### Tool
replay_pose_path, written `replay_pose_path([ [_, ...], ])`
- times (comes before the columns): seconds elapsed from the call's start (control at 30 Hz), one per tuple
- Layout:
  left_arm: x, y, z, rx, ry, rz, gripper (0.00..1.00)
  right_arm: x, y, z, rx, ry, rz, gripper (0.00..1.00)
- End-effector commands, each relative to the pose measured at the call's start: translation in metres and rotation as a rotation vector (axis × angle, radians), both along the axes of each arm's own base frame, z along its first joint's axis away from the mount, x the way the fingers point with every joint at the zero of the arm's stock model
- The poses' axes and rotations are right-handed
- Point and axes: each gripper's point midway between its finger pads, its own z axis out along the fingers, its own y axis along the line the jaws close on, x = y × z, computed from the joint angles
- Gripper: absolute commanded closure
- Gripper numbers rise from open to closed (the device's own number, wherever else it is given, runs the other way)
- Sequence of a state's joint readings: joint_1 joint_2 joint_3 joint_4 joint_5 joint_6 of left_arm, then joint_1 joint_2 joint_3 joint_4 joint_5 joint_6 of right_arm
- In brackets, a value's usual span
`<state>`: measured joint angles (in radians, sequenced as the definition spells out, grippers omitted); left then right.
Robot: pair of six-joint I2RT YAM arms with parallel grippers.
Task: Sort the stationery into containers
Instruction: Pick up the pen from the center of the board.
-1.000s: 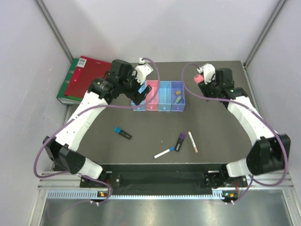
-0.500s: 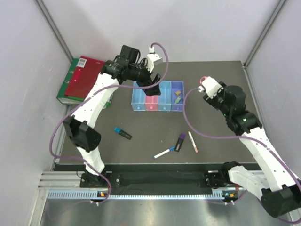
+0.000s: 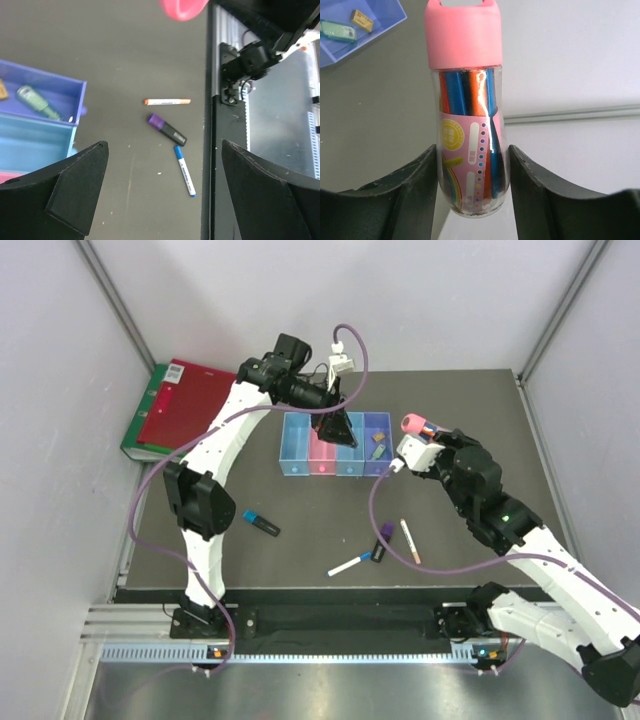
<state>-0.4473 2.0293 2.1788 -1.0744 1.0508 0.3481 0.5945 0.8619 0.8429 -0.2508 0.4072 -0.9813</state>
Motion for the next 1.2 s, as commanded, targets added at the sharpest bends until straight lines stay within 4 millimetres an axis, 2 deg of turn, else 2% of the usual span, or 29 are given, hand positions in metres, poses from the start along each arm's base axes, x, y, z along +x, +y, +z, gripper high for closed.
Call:
replay_pose_path([
  [0.0,-0.009,-0.007,0.025,-0.124,-0.026,-0.099,0.01,-0.002,0.008,0.032,-0.027,-0.138,-0.009,1.00],
  [0.03,-0.008,-0.008,0.023,-0.128,-0.017,-0.104,0.01,-0.004,0.017,0.031,-0.032,-0.143,0.017,1.00],
  [0.23,-0.006,-0.014,0.031,-0.175,-0.013,-0.121,0.01,-0.002,0.040,0.033,-0.045,-0.146,0.059,1.00],
  [0.53,-0.007,-0.016,0.031,-0.181,-0.011,-0.117,0.01,0.003,0.076,0.037,-0.079,-0.167,0.141,1.00],
  [0.63,-0.008,-0.017,0.030,-0.181,-0.009,-0.120,0.01,0.005,0.087,0.045,-0.062,-0.186,0.154,1.00],
  [0.97,-0.014,-0.022,0.024,-0.185,-0.004,-0.143,0.02,0.008,0.101,0.059,-0.066,-0.206,0.175,1.00],
  [1.17,-0.012,-0.027,0.029,-0.196,-0.017,-0.142,0.03,0.010,0.109,0.056,-0.078,-0.209,0.190,1.00],
])
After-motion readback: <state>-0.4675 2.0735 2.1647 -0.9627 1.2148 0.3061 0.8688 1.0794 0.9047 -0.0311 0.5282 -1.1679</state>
